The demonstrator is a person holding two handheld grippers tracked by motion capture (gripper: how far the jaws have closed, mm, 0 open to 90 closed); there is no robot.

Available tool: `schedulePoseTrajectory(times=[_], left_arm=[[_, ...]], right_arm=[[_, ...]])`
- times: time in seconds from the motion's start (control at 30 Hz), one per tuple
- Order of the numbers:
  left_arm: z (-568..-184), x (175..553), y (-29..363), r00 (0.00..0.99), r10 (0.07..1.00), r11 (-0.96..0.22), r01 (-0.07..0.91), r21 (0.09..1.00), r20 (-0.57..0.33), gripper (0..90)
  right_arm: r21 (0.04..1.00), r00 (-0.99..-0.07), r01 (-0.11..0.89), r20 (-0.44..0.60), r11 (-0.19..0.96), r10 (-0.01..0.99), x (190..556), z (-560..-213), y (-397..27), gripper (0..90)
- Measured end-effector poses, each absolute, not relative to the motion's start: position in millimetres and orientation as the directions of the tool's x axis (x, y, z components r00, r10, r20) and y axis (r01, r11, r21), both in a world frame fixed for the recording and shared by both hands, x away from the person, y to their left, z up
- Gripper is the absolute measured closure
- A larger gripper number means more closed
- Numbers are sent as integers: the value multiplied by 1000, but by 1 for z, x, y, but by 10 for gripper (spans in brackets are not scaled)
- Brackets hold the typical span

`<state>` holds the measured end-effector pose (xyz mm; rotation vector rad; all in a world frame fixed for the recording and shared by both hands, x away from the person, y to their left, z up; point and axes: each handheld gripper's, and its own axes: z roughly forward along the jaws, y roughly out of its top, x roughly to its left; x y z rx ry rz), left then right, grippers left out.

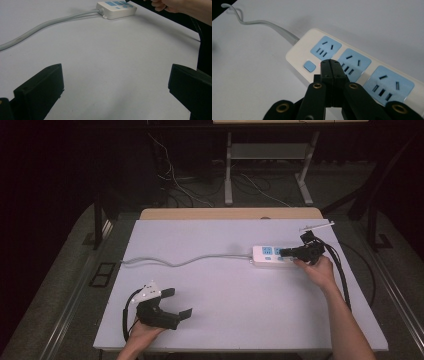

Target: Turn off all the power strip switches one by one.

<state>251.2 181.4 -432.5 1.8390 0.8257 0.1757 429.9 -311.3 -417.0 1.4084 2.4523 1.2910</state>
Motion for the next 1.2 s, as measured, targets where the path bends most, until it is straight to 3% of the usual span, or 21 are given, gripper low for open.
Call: schedulePoseTrajectory(times=[0.63, 1.2], left_arm=[[-432, 251, 181, 754, 607, -200, 452, 869, -252, 0], [-432, 251, 182, 752, 608, -194, 452, 871, -255, 0]], right_arm=[[671, -634, 669, 292, 320, 716, 436, -393, -296, 900], [637, -645, 683, 299, 356, 703, 442, -408, -276, 900]])
